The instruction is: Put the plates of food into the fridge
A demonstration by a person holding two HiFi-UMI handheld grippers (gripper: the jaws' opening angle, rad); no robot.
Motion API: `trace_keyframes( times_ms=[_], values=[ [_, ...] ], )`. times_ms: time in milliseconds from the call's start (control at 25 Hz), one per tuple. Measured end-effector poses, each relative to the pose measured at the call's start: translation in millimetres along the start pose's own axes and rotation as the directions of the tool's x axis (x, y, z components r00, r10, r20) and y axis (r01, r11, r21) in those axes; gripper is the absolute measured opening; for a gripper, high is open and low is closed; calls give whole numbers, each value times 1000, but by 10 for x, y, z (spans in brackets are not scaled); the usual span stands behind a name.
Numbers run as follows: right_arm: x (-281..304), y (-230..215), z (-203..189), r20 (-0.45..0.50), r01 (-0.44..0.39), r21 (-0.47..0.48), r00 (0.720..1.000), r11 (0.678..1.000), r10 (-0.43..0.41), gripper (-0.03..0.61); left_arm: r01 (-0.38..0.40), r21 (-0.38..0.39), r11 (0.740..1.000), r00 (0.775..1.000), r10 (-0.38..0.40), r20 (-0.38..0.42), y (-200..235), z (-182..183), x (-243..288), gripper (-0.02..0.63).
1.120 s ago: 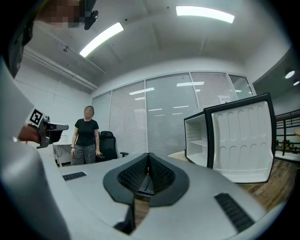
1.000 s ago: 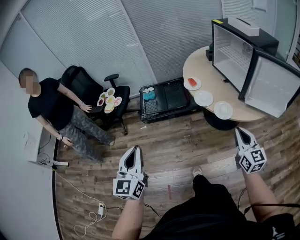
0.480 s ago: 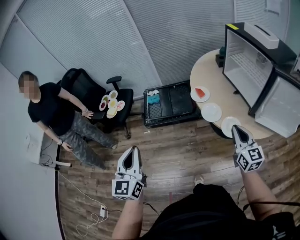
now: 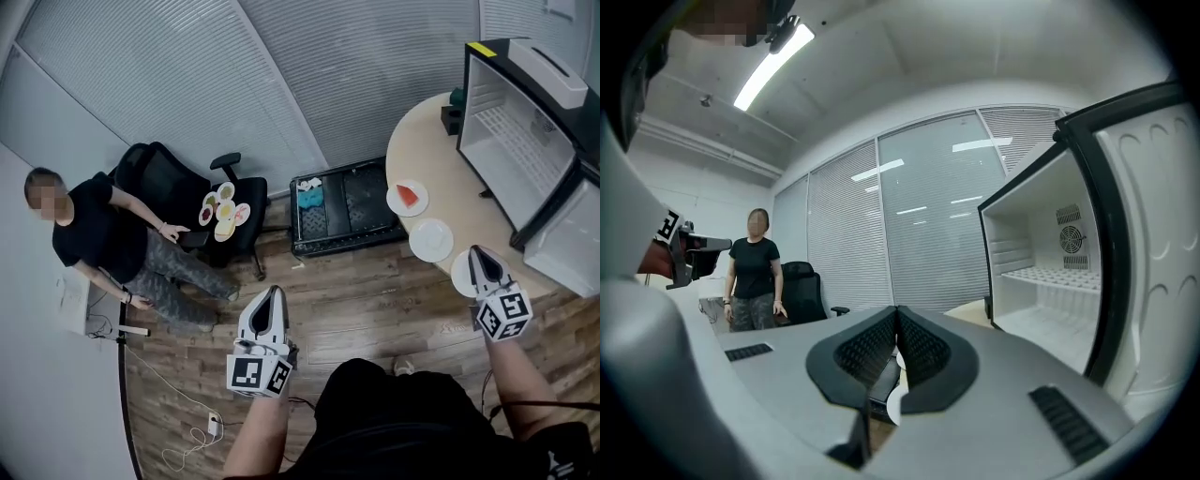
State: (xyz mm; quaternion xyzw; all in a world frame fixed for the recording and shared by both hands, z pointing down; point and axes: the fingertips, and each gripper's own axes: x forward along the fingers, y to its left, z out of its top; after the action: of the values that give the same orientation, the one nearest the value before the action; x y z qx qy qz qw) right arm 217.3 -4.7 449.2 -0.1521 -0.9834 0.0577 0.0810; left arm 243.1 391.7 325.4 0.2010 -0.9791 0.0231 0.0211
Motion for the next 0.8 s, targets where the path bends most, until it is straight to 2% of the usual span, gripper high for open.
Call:
trace_keyframes(
  times_ms=[240, 440, 600, 800],
  values=[
    [314, -122, -111, -25, 37, 10, 999, 999, -36, 5, 39, -6, 999, 999, -39, -5, 226, -66, 531, 3],
    [613, -355, -64, -26, 110, -32, 993, 993, -111, 5, 126, 14, 992, 992, -126, -4, 391, -204, 1296, 3],
    [862, -623, 24, -13, 248, 7, 969, 969, -247, 5, 263, 68, 962, 964, -265, 17, 413, -115, 2046, 3],
    [1249, -710, 260, 15, 350, 12, 937, 937, -350, 5, 396, 75, 915, 916, -399, 38, 539, 66, 2903, 3]
  ],
)
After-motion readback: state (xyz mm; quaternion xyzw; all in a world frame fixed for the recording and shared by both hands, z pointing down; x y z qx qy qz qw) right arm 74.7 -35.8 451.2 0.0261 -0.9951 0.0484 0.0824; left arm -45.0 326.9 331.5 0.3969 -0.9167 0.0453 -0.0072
